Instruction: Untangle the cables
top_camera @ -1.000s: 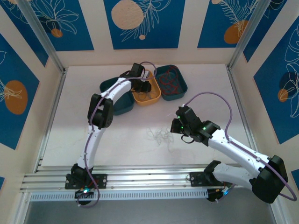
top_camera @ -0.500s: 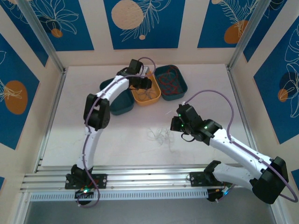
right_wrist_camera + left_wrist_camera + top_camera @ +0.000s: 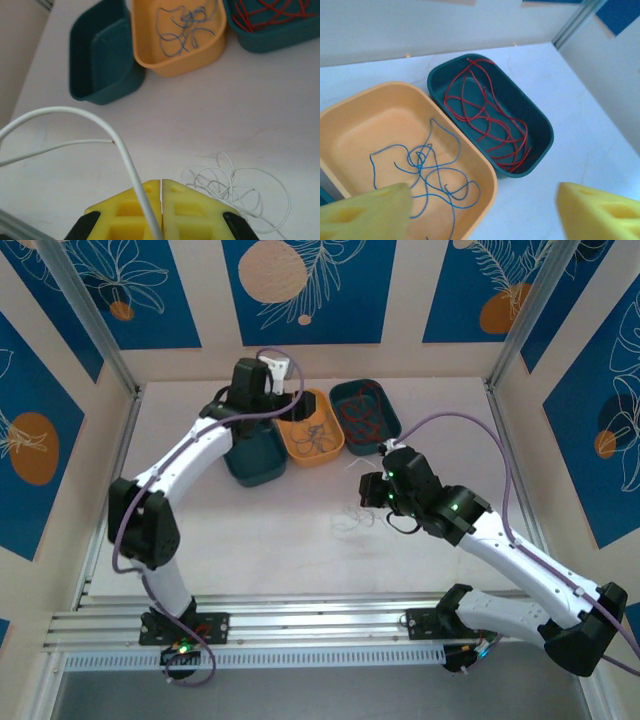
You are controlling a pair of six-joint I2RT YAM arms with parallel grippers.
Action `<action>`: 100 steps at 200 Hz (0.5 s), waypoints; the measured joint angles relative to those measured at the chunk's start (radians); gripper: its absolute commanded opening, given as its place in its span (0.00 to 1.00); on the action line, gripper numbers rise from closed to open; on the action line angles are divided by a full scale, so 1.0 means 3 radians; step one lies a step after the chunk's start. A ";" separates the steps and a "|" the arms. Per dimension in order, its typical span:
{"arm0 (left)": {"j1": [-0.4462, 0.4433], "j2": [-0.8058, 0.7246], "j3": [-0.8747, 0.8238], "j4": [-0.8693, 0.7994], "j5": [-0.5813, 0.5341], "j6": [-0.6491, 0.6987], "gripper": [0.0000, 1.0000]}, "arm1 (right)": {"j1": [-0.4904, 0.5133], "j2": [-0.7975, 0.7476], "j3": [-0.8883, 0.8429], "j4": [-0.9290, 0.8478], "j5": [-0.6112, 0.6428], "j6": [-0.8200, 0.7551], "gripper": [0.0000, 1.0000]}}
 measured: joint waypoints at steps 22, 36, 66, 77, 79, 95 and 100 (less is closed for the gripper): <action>0.0000 -0.0421 -0.0702 0.0343 0.0050 -0.0046 1.00 | 0.0020 0.0052 0.0210 -0.0010 -0.0032 -0.0074 0.00; -0.0006 -0.0717 -0.1161 0.0559 0.0083 -0.0055 1.00 | 0.0020 0.0108 0.0309 -0.0020 -0.0051 -0.0095 0.00; -0.0058 -0.1424 -0.2010 0.0952 0.0097 -0.0015 1.00 | 0.0009 0.0299 0.0429 -0.0066 -0.0154 -0.0085 0.00; -0.0088 -0.1678 -0.2262 0.1033 0.0092 -0.0004 1.00 | -0.0008 0.0384 0.0459 -0.0092 -0.0219 -0.0081 0.00; -0.0098 -0.1732 -0.2308 0.1040 0.0093 -0.0003 1.00 | -0.0011 0.0403 0.0463 -0.0094 -0.0229 -0.0080 0.00; -0.0214 -0.2045 -0.2598 0.1077 0.0037 0.0003 1.00 | -0.0037 0.0526 0.0482 -0.0095 -0.0324 -0.0056 0.00; -0.0271 -0.2129 -0.2677 0.1068 0.0009 0.0009 1.00 | -0.0046 0.0563 0.0483 -0.0095 -0.0352 -0.0043 0.00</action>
